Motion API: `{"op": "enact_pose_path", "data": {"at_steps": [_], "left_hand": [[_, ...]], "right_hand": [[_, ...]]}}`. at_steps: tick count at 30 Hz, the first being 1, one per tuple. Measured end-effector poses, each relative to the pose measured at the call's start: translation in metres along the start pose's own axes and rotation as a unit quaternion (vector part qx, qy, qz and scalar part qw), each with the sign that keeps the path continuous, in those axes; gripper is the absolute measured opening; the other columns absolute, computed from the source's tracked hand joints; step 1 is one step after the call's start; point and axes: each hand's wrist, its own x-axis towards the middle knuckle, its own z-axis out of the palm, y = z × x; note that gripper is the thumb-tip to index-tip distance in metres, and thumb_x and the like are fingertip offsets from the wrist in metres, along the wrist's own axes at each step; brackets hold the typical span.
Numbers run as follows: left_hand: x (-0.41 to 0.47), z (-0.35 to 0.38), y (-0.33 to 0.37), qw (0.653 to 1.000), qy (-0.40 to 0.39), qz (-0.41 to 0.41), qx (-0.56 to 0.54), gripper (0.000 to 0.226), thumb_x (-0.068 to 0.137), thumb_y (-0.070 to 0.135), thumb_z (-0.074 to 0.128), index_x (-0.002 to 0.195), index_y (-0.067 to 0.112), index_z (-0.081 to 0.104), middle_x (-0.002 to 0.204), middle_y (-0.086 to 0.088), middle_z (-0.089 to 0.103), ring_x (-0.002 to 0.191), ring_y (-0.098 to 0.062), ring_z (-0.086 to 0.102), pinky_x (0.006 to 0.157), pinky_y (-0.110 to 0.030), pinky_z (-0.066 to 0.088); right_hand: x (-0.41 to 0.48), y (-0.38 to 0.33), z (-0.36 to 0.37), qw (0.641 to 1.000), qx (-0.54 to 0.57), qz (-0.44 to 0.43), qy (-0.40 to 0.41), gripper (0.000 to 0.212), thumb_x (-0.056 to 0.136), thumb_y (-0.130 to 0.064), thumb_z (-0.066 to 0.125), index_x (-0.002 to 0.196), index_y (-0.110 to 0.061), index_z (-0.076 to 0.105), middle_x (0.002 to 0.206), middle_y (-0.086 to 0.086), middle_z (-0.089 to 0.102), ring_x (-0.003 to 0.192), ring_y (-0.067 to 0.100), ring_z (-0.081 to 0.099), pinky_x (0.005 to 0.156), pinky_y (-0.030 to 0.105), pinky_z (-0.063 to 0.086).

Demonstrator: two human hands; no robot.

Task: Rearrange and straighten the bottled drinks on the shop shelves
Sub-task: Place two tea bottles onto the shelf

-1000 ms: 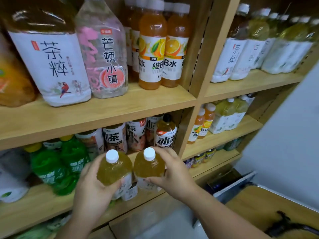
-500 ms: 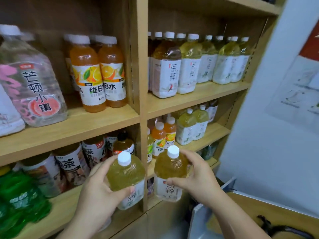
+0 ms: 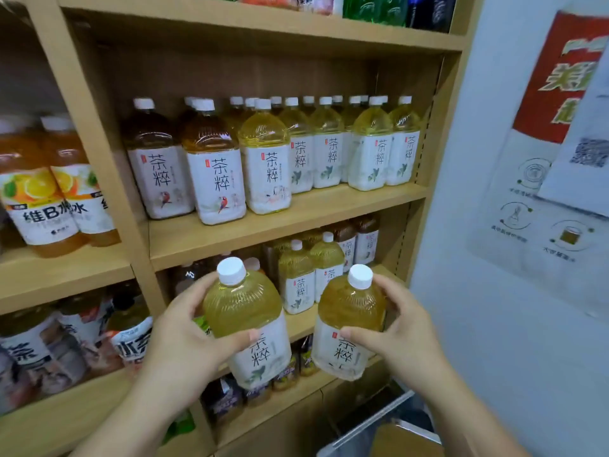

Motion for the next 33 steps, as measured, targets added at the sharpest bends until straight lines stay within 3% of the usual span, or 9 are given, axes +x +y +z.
{"op": "enact_pose_path", "data": {"at_steps": [2, 6, 11, 16, 20, 23, 25, 28, 33], "left_hand": [[0.009, 0.003, 0.011, 1.0, 0.01, 0.01, 0.006, 0.093, 0.049, 0.021, 0.102, 0.13, 0.043, 0.062, 0.12, 0.016, 0.071, 0.111, -0.009, 0.068, 0.097, -0.043, 0.056], [0.03, 0.0, 0.038, 0.998, 0.046, 0.035, -0.015, 0.096, 0.05, 0.012, 0.099, 0.136, 0.034, 0.061, 0.114, 0.016, 0.074, 0.102, 0.001, 0.07, 0.09, -0.033, 0.057], [0.067, -0.017, 0.069, 0.993, 0.075, 0.087, -0.019, 0.096, 0.045, 0.033, 0.096, 0.133, 0.041, 0.061, 0.112, 0.02, 0.072, 0.101, -0.011, 0.071, 0.083, -0.044, 0.061], [0.103, -0.017, 0.089, 0.99, 0.056, 0.124, -0.033, 0.089, 0.054, 0.01, 0.097, 0.134, 0.029, 0.062, 0.109, 0.014, 0.074, 0.094, 0.006, 0.069, 0.077, -0.018, 0.059], [0.119, 0.0, 0.079, 0.992, 0.02, 0.121, -0.028, 0.086, 0.049, 0.019, 0.099, 0.125, 0.04, 0.065, 0.11, 0.019, 0.074, 0.101, -0.003, 0.071, 0.089, -0.036, 0.058], [0.122, 0.02, 0.066, 0.994, -0.001, 0.092, -0.054, 0.086, 0.047, 0.015, 0.096, 0.125, 0.035, 0.065, 0.104, 0.022, 0.075, 0.093, -0.003, 0.073, 0.08, -0.026, 0.059], [0.123, 0.035, 0.058, 0.995, -0.018, 0.075, -0.058, 0.083, 0.052, 0.004, 0.096, 0.123, 0.035, 0.065, 0.1, 0.026, 0.074, 0.089, 0.0, 0.073, 0.071, -0.015, 0.057], [0.125, 0.06, 0.049, 0.997, -0.025, 0.053, -0.043, 0.08, 0.055, 0.001, 0.095, 0.12, 0.037, 0.065, 0.099, 0.023, 0.076, 0.088, 0.002, 0.072, 0.07, -0.012, 0.055], [0.127, 0.107, 0.044, 0.999, -0.019, 0.005, -0.041, 0.083, 0.056, -0.007, 0.093, 0.124, 0.033, 0.066, 0.102, 0.013, 0.078, 0.093, -0.006, 0.074, 0.08, -0.028, 0.059]], "right_hand": [[0.015, -0.003, -0.013, 1.0, 0.015, -0.012, 0.016, 0.09, 0.052, -0.049, 0.096, 0.132, -0.05, 0.055, 0.129, -0.018, 0.063, 0.121, 0.01, 0.061, 0.093, 0.041, 0.059], [0.049, -0.026, -0.027, 0.998, 0.043, -0.035, 0.037, 0.085, 0.055, -0.035, 0.099, 0.128, -0.05, 0.059, 0.124, -0.018, 0.066, 0.115, 0.009, 0.062, 0.095, 0.044, 0.057], [0.094, -0.062, -0.031, 0.994, 0.067, -0.075, 0.05, 0.088, 0.051, -0.04, 0.1, 0.129, -0.049, 0.06, 0.123, -0.017, 0.069, 0.113, 0.008, 0.067, 0.095, 0.042, 0.058], [0.129, -0.08, -0.043, 0.994, 0.058, -0.085, 0.042, 0.089, 0.051, -0.038, 0.1, 0.131, -0.042, 0.062, 0.116, -0.015, 0.072, 0.104, 0.01, 0.07, 0.087, 0.043, 0.062], [0.139, -0.062, -0.049, 0.996, 0.038, -0.078, 0.034, 0.084, 0.057, -0.02, 0.099, 0.132, -0.034, 0.063, 0.11, -0.015, 0.074, 0.1, 0.003, 0.071, 0.082, 0.03, 0.061], [0.143, -0.036, -0.055, 0.997, 0.039, -0.053, 0.036, 0.082, 0.059, -0.005, 0.096, 0.131, -0.027, 0.064, 0.101, -0.024, 0.075, 0.092, -0.003, 0.071, 0.075, 0.019, 0.058], [0.148, -0.017, -0.061, 0.999, 0.028, -0.035, 0.027, 0.08, 0.059, -0.004, 0.097, 0.127, -0.031, 0.065, 0.099, -0.022, 0.075, 0.09, 0.0, 0.072, 0.077, 0.024, 0.058], [0.158, 0.012, -0.07, 1.0, 0.022, -0.021, 0.002, 0.078, 0.057, -0.005, 0.097, 0.121, -0.038, 0.067, 0.103, -0.017, 0.075, 0.092, 0.005, 0.074, 0.082, 0.033, 0.06], [0.174, 0.054, -0.091, 0.999, 0.035, 0.001, -0.024, 0.079, 0.056, -0.007, 0.098, 0.123, -0.036, 0.067, 0.105, -0.013, 0.076, 0.095, 0.005, 0.072, 0.082, 0.037, 0.062]]}}
